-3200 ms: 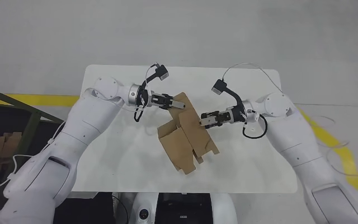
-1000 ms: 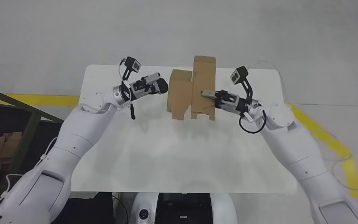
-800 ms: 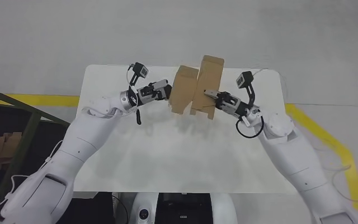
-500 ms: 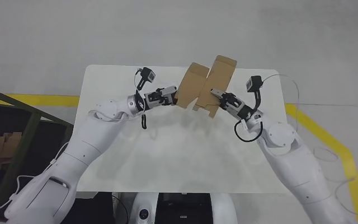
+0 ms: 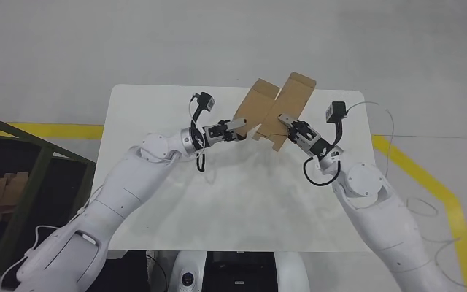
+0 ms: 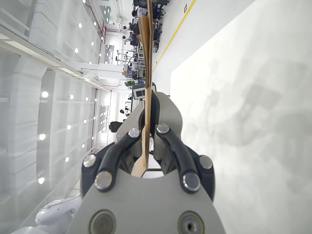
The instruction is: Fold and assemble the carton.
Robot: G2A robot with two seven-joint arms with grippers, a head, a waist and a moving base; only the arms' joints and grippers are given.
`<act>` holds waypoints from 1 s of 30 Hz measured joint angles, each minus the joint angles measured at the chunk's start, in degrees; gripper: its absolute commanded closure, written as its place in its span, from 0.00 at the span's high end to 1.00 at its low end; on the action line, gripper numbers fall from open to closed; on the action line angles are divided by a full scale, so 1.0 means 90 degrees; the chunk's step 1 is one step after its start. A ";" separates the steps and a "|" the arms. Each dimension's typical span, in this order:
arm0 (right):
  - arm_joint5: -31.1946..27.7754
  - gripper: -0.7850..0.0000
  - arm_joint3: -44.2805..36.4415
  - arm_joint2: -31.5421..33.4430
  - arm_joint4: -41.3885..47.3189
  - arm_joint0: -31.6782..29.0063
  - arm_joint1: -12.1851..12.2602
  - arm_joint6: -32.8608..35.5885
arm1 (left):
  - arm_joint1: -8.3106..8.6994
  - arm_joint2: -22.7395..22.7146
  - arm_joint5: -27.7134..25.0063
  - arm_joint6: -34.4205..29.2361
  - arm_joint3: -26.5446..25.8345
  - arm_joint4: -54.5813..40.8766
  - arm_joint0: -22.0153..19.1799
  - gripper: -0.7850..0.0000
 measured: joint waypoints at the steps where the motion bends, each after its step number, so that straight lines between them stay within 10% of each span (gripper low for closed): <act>1: 0.0007 0.00 0.0002 0.0004 -0.0002 -0.0005 -0.0007 -0.0015 | -0.0013 0.0004 0.0007 0.0013 0.0000 0.0032 -0.0007 0.34; 3: 0.0021 0.00 0.0004 0.0013 -0.0005 -0.0013 -0.0023 -0.0037 | -0.0038 0.0002 0.0020 0.0033 0.0009 0.0080 -0.0015 0.00; 16: -0.0030 0.00 0.0026 0.0059 -0.0140 -0.0034 -0.0105 0.0053 | -0.0162 -0.0157 0.0172 0.0115 0.0164 0.0052 -0.0032 0.00; 18: -0.0038 0.22 0.0037 0.0060 -0.0171 -0.0035 -0.0117 0.0087 | -0.0178 -0.0176 0.0186 0.0064 0.0173 0.0048 -0.0032 0.00; 19: -0.0038 0.49 0.0045 0.0060 -0.0175 -0.0035 -0.0122 0.0104 | -0.0185 -0.0185 0.0192 0.0044 0.0177 0.0045 -0.0033 0.00; 20: -0.0044 1.00 0.0059 0.0065 -0.0174 -0.0036 -0.0129 0.0131 | -0.0195 -0.0198 0.0202 0.0020 0.0181 0.0038 -0.0034 0.00; 30: -0.0538 1.00 0.0265 0.0355 0.0022 -0.0090 -0.0137 0.0604 | -0.0170 -0.0545 0.0337 -0.0447 0.0275 0.0117 -0.0153 0.00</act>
